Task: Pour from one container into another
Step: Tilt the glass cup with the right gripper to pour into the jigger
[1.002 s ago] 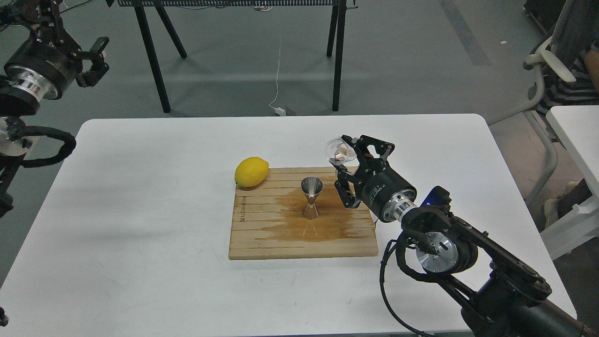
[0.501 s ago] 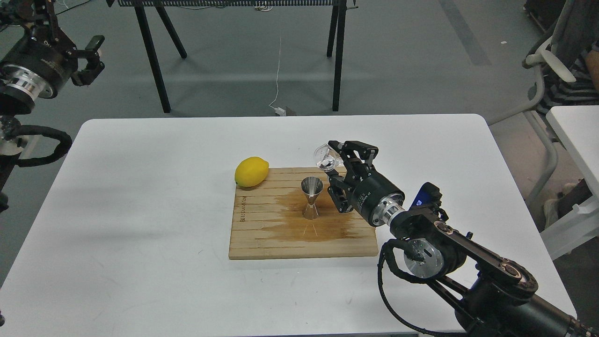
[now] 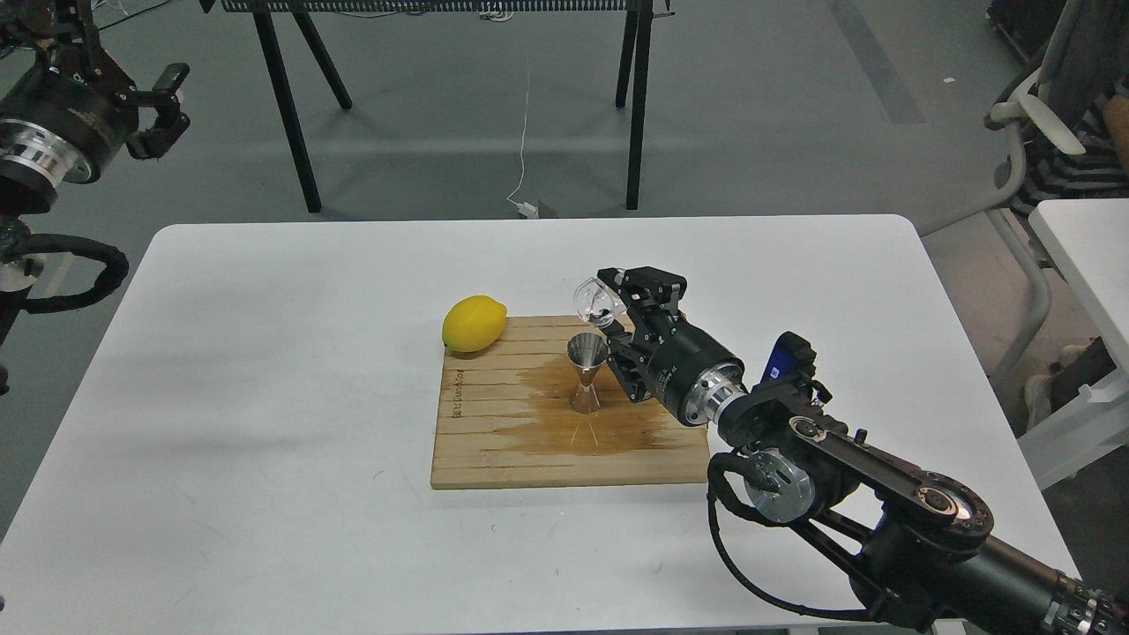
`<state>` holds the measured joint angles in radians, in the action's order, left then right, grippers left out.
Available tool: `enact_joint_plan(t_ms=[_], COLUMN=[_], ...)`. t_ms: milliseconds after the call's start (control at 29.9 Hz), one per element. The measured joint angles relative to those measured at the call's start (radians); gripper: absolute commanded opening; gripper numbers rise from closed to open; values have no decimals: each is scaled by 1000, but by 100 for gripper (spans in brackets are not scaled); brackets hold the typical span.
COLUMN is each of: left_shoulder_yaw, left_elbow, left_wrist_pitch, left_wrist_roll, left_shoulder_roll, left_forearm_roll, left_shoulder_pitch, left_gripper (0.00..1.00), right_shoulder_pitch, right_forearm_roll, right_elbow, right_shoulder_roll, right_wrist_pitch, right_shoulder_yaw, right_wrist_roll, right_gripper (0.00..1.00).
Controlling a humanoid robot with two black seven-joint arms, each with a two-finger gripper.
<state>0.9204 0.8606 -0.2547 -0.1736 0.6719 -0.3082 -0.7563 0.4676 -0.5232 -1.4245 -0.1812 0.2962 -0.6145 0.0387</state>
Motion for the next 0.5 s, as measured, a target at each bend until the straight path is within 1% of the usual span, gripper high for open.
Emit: enact_joint_plan(t_ms=[501], left_shoulder_yaw=[0], left_elbow=[0], left_wrist_pitch=[2], left_wrist_roll=[0], left_shoulder_roll=[0], left_forearm_roll=[0], left_shoulder_pitch=[-1], left_gripper=[99], right_shoulder_pitch=[21], right_forearm_roll=[-84], right_elbow=[15], right_shoulder_roll=[-10], right_wrist_pitch=[0], right_shoulder_yaw=[40], right_wrist_roll=[12], right_gripper=[23])
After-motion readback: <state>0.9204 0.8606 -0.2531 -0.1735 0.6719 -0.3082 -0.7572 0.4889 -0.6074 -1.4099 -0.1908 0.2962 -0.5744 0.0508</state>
